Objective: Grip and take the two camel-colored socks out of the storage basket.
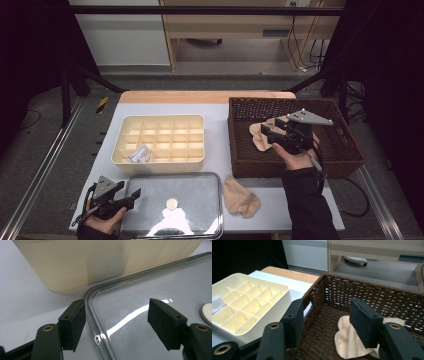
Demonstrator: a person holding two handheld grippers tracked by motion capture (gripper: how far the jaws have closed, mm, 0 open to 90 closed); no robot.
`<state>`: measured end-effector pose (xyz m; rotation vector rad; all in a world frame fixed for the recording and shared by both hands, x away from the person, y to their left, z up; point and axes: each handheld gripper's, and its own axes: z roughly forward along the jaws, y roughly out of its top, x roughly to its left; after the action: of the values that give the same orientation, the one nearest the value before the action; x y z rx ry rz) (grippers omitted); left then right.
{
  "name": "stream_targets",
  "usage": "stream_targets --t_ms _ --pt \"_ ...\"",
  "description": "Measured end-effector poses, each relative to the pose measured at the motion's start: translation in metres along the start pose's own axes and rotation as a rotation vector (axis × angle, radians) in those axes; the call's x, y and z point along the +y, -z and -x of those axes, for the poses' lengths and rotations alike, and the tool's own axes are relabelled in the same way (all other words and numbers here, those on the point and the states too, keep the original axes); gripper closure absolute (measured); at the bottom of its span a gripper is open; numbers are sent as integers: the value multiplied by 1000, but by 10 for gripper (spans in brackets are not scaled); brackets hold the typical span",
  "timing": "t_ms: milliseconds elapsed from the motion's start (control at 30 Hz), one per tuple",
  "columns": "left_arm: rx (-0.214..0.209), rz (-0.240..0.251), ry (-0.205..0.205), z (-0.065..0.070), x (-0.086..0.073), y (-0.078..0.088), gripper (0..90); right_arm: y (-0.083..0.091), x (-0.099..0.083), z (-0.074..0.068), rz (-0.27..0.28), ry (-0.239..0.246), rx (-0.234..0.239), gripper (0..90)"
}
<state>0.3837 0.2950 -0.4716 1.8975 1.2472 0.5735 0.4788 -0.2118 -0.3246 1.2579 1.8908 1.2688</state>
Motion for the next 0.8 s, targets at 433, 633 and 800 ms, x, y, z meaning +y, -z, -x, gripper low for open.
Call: stream_targets --t_ms 433,633,800 --pt "35 27 9 -2 1 2 382 -30 18 22 -12 25 -118 403" --pt "62 34 14 -2 2 1 492 -39 24 30 -15 18 -130 442" --pt "70 31 16 -2 3 1 556 -44 26 33 -15 11 -136 463"
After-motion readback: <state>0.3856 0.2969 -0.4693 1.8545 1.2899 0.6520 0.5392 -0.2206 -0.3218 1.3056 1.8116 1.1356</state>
